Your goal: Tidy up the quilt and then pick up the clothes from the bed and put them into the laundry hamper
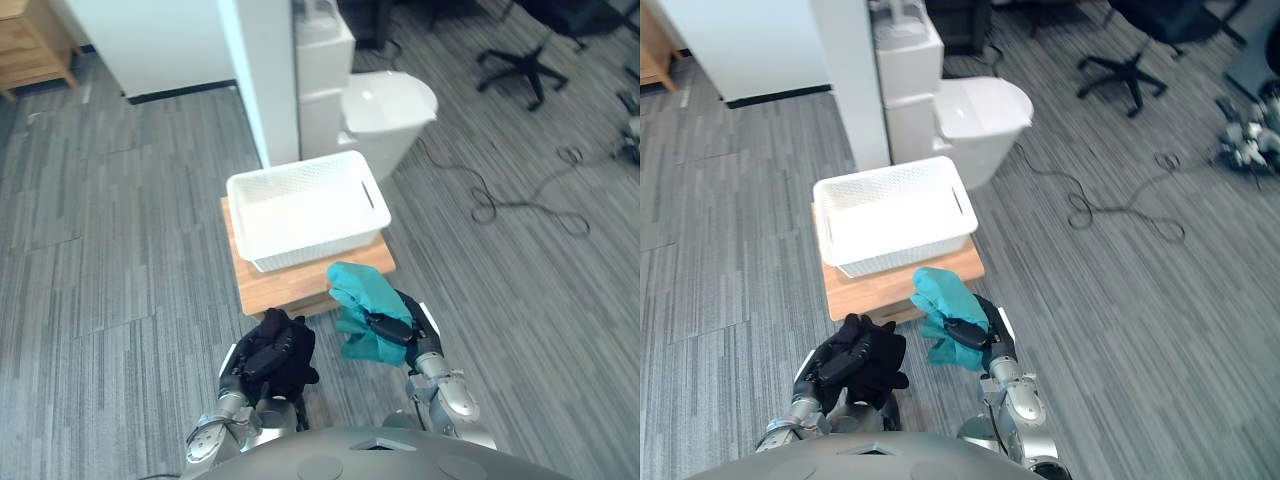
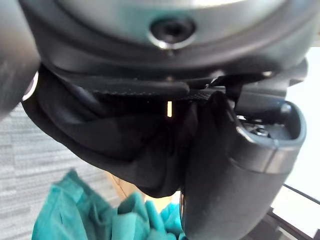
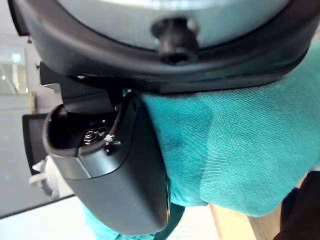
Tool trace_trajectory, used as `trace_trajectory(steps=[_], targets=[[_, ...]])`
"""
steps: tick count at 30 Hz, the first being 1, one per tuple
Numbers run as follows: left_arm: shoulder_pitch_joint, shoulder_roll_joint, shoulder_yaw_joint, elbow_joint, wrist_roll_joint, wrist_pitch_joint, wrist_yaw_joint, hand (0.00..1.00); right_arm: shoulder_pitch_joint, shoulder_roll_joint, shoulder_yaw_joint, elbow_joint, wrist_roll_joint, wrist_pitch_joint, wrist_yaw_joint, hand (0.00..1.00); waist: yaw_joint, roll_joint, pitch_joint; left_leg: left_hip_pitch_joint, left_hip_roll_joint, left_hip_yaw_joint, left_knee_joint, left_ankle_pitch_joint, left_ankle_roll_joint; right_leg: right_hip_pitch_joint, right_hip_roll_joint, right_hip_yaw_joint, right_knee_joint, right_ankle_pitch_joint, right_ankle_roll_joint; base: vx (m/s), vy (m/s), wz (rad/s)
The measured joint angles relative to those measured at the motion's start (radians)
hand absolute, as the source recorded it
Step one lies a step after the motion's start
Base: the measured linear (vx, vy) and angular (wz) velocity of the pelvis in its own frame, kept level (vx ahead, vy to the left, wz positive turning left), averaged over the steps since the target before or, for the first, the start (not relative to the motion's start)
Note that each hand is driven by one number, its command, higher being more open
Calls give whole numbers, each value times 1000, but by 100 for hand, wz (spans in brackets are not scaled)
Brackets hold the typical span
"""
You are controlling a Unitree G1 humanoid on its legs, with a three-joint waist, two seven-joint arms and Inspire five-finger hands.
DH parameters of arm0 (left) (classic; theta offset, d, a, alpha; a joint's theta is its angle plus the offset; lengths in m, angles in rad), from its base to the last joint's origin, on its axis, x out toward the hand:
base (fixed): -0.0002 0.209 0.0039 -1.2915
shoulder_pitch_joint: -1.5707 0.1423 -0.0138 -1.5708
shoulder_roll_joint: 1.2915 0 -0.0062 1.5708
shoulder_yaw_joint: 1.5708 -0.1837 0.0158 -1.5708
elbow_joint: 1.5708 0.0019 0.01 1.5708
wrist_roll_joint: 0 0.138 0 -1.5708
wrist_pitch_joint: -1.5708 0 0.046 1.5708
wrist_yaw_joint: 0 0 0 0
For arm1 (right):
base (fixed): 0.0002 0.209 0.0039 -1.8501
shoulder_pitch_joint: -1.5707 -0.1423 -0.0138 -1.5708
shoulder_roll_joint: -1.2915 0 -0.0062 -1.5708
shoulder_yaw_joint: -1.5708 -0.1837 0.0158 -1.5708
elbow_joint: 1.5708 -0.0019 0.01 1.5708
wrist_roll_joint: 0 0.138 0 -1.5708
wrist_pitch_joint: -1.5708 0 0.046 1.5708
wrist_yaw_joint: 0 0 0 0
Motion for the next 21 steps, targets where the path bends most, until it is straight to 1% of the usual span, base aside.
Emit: trace_trajectory(steps=[1, 2, 3, 4, 5, 6, 7, 8, 9, 10, 11, 12, 13, 15, 16, 17, 18, 19, 20, 21], targets=[[-10, 11, -10, -2, 16, 1, -5, 0, 5, 11, 2, 4, 0, 3, -13, 0, -9, -16, 6, 6, -12, -26, -3, -1, -1, -42, -6, 46, 79, -55, 0, 199, -111, 160], [-35, 30, -27, -1, 38, 10, -4, 0, 14, 23, 5, 1, -1, 7, -36, 0, -22, -35, 9, 17, -18, -83, -3, -6, -2, -125, 5, 93, 146, -150, -21, 172, -136, 112], [-41, 32, -32, -1, 38, 12, -5, 0, 20, 25, 4, 1, 0, 6, -41, 0, -24, -33, 10, 23, -12, -99, -4, -9, -8, -153, 17, 95, 134, -168, -31, 185, -135, 106], [-50, 32, -34, -1, 37, 17, -5, 0, 24, 28, 4, 1, -1, 5, -50, 0, -30, -25, 14, 33, 0, -126, -4, -13, -14, -182, 36, 90, 82, -181, -50, 202, -175, 81], [-64, 32, -35, -1, 37, 25, -5, 0, 30, 30, 5, 2, -1, -1, -61, 0, -48, -8, 22, 40, 22, -166, -2, -18, -26, -204, 72, 95, -40, -184, -54, 193, -192, 99], [-75, 34, -35, -3, 36, 27, -6, 0, 37, 31, 5, 2, 0, -10, -70, 0, -57, 1, 22, 41, 42, -188, -3, -20, -47, -209, 106, 116, -209, -168, -41, 187, -216, 88], [-76, 39, -35, -6, 36, 27, -7, 0, 41, 35, 5, 2, 0, -14, -76, 0, -58, -3, 19, 40, 44, -193, -4, -22, -59, -208, 119, 133, -310, -145, -24, 197, -252, 69], [-72, 60, -37, -19, 37, 27, -18, 0, 54, 45, 5, 1, 1, -27, -86, 0, -57, -31, 2, 41, 32, -191, -6, -37, -91, -201, 120, 178, -491, -23, -34, 278, -334, 42], [-73, 60, -35, 7, 37, 42, -24, 0, 56, 38, 1, 13, 3, -31, -95, 0, -49, -20, -9, 62, 48, -186, -10, -51, -117, -193, 130, 179, -498, 69, -39, 290, -328, 23], [-68, 56, -37, 7, 39, 49, -24, 0, 53, 36, -1, 14, 3, -31, -103, 0, -45, -5, -17, 62, 70, -167, -10, -47, -126, -184, 146, 176, -514, 68, -42, 213, -216, -2], [-56, 49, -41, 5, 48, 49, -27, 0, 48, 27, -11, 11, 3, -32, -105, 0, -45, 22, -29, 66, 96, -122, -12, -49, -134, -162, 173, 167, -554, 69, -48, 254, -180, -16], [-36, 36, -52, 0, 63, 48, -34, 0, 35, 23, -30, 10, 3, -32, -112, 0, -46, 51, -33, 93, 121, -51, -22, -43, -147, -121, 209, 161, -605, 76, -60, 244, -149, -11], [-29, 31, -56, -1, 63, 48, -39, 0, 32, 25, -40, 10, 3, -32, -115, 0, -46, 55, -34, 106, 129, -32, -24, -37, -155, -100, 221, 161, -624, 77, -64, 276, -138, -9], [-9, 18, -58, -7, 63, 47, -52, 0, 30, 32, -62, -3, 3, -31, -122, 0, -39, 34, -27, 110, 146, 4, 75, -34, -161, -35, 235, 174, -668, 71, -72, 160, -98, -9], [2, 17, -55, -20, 62, 47, -53, 0, 53, 35, -61, -43, 2, -31, -129, 0, -34, 8, -22, 58, 167, 15, 243, -36, -161, 14, 237, 186, -708, 69, -77, 140, -126, -26], [24, 14, -56, -36, 63, 47, -57, 0, 88, 31, -54, -112, 1, -31, -130, 0, -23, 1, -25, -12, 210, 30, 431, -52, -160, 47, 236, 206, -737, 66, -92, 141, -92, -37], [33, 6, -57, -40, 64, 47, -60, 0, 96, 28, -56, -141, 1, -31, -131, 0, -15, 6, -29, -33, 234, 42, 478, -68, -156, 55, 244, 218, -746, 66, -93, 145, 0, -59], [45, -11, -59, -51, 74, 48, -67, 0, 94, 17, -67, -190, 1, -31, -134, 0, -11, 16, -34, -54, 251, 79, 451, -116, -139, 62, 251, 245, -757, 65, -99, 146, 61, -74], [44, -18, -69, -67, 82, 48, -79, 0, 86, 4, -92, -244, 0, -32, -135, 0, -9, 26, -40, -60, 242, 110, 338, -127, -114, 57, 247, 269, -756, 66, -98, 175, 90, -74], [44, -19, -76, -82, 89, 48, -83, 0, 82, -3, -102, -276, 0, -32, -136, 0, -9, 31, -43, -58, 232, 120, 256, -106, -102, 53, 246, 279, -756, 69, -92, 150, 111, -82]])
